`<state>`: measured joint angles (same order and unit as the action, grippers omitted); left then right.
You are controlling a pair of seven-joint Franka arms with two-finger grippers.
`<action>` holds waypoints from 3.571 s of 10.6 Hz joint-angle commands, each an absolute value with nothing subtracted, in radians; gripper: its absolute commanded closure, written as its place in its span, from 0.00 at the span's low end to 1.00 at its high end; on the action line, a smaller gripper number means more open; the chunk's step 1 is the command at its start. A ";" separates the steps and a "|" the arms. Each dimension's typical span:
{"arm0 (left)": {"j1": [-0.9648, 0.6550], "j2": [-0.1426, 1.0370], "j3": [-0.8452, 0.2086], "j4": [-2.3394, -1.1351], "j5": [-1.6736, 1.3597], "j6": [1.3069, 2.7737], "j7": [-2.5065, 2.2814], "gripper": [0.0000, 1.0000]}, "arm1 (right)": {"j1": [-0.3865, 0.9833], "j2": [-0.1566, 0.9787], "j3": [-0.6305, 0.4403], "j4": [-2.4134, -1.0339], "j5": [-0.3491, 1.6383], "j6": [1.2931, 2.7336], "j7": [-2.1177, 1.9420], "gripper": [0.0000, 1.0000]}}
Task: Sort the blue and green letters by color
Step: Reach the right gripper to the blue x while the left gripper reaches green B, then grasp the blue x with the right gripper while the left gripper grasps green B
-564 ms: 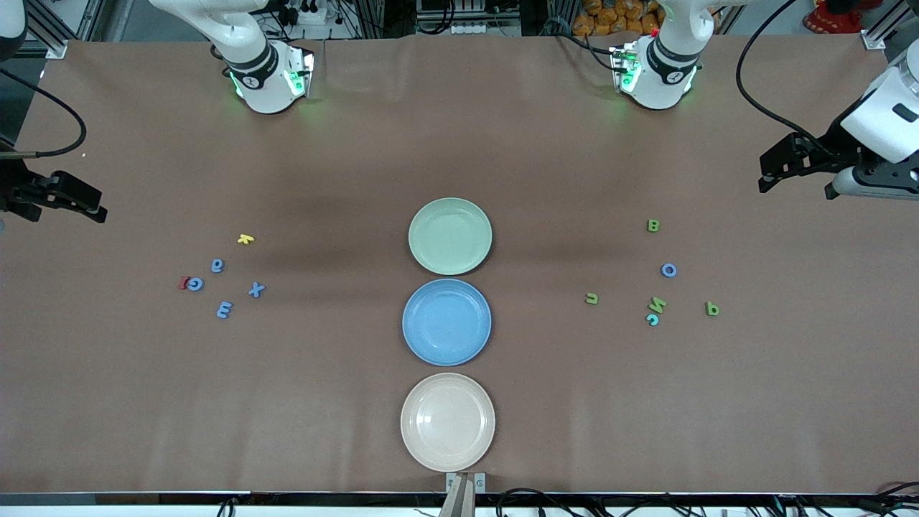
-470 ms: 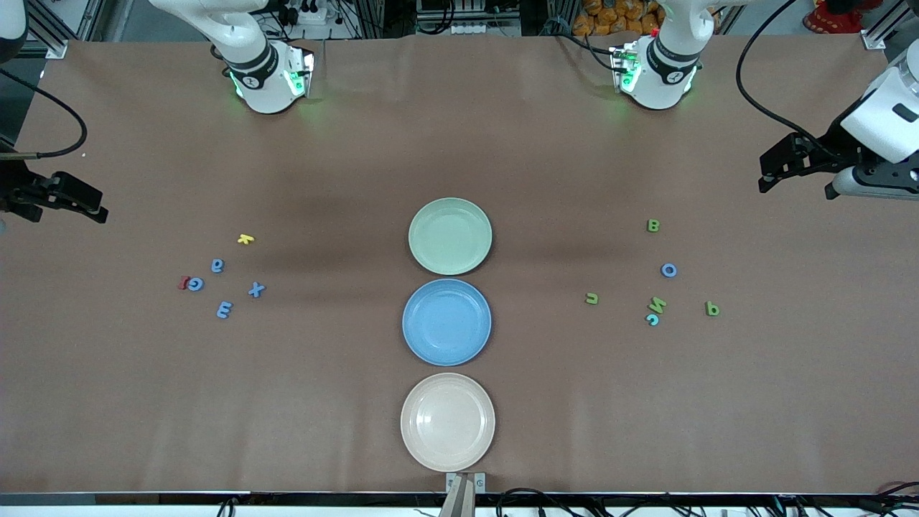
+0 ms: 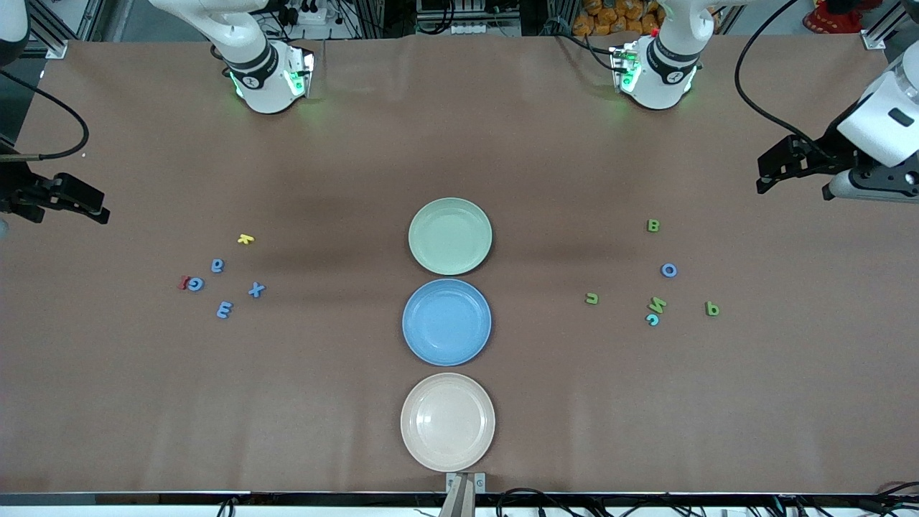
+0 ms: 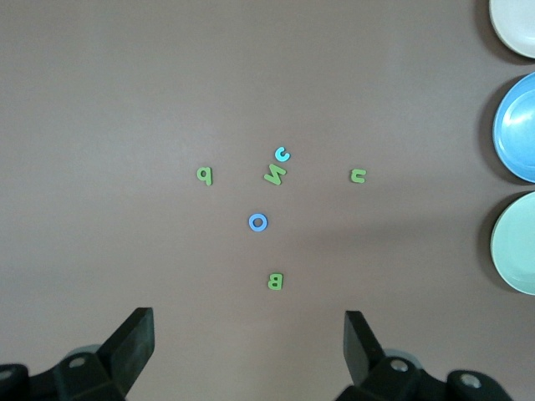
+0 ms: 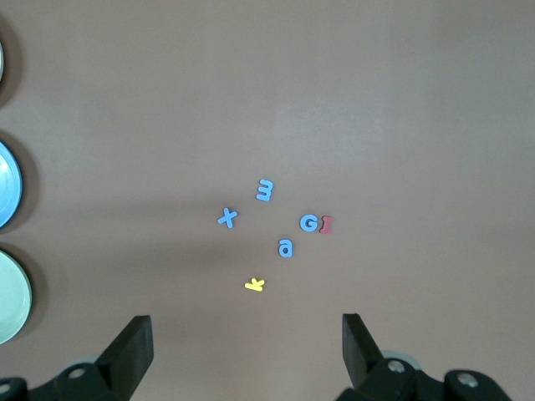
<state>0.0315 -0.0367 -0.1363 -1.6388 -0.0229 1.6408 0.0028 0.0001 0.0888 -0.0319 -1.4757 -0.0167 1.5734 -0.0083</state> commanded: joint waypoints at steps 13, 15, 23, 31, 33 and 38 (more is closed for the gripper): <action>0.023 0.147 -0.265 -1.952 0.055 1.905 -0.428 0.00 | -0.020 0.242 -0.034 -1.922 0.094 2.135 0.363 0.00; 0.023 0.140 -0.265 -2.028 0.066 1.992 -0.423 0.00 | -0.015 0.300 -0.023 -1.989 0.095 2.273 0.440 0.00; 0.071 0.137 -0.265 -2.203 0.067 2.183 -0.212 0.00 | 0.003 0.501 0.046 -2.026 0.086 2.486 0.689 0.00; 0.112 0.133 -0.265 -2.463 0.067 2.566 -0.103 0.12 | 0.017 0.500 0.055 -2.134 0.081 2.559 0.683 0.87; 0.129 0.135 -0.265 -2.480 0.067 2.574 -0.054 0.19 | 0.015 0.500 0.055 -2.129 0.080 2.557 0.675 1.00; 0.127 0.185 -0.267 -2.558 0.067 2.751 -0.052 0.26 | 0.015 0.477 0.063 -2.057 0.041 2.516 0.627 1.00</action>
